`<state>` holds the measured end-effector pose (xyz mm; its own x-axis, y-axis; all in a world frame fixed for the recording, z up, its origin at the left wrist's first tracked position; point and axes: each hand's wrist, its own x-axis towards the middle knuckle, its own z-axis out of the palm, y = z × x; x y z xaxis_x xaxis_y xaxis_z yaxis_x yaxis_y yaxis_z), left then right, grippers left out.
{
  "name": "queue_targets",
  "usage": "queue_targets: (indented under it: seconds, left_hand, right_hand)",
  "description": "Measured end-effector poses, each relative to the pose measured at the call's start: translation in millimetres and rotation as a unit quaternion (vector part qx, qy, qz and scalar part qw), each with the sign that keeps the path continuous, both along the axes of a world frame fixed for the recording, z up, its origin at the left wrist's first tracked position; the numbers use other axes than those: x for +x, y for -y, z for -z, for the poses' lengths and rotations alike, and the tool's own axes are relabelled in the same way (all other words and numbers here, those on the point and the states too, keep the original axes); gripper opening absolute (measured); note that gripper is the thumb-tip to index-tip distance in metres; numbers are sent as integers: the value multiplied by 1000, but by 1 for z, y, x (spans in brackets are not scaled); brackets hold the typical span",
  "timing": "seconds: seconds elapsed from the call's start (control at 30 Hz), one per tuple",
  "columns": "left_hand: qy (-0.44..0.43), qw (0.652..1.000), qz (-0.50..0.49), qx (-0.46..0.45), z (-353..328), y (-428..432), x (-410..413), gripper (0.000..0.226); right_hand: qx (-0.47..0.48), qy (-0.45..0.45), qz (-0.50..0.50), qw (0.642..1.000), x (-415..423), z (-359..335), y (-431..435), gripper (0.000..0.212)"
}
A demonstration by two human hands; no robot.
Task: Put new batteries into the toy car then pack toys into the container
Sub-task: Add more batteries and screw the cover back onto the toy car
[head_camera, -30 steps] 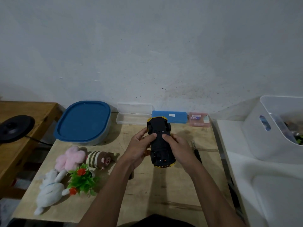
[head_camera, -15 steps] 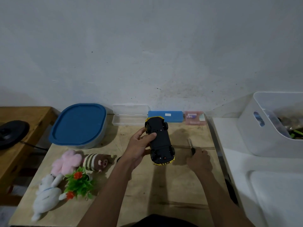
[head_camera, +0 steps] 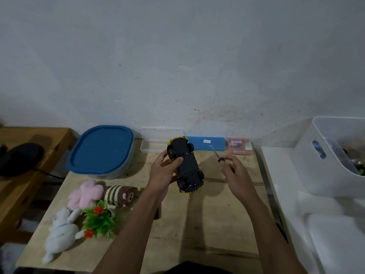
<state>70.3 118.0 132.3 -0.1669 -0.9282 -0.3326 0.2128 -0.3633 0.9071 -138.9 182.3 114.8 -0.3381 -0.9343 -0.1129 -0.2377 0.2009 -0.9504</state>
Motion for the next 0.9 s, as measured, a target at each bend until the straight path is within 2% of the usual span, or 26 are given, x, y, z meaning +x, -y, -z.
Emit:
queue_targets:
  seconds: [0.17, 0.9]
  left_hand:
    - [13, 1000, -2, -14, -3, -1, 0, 44]
    - [15, 1000, 12, -21, -2, -4, 3, 42]
  right_hand:
    - [-4, -58, -88, 994, 19, -29, 2, 12]
    - [-11, -98, -80, 992, 26, -28, 3, 8]
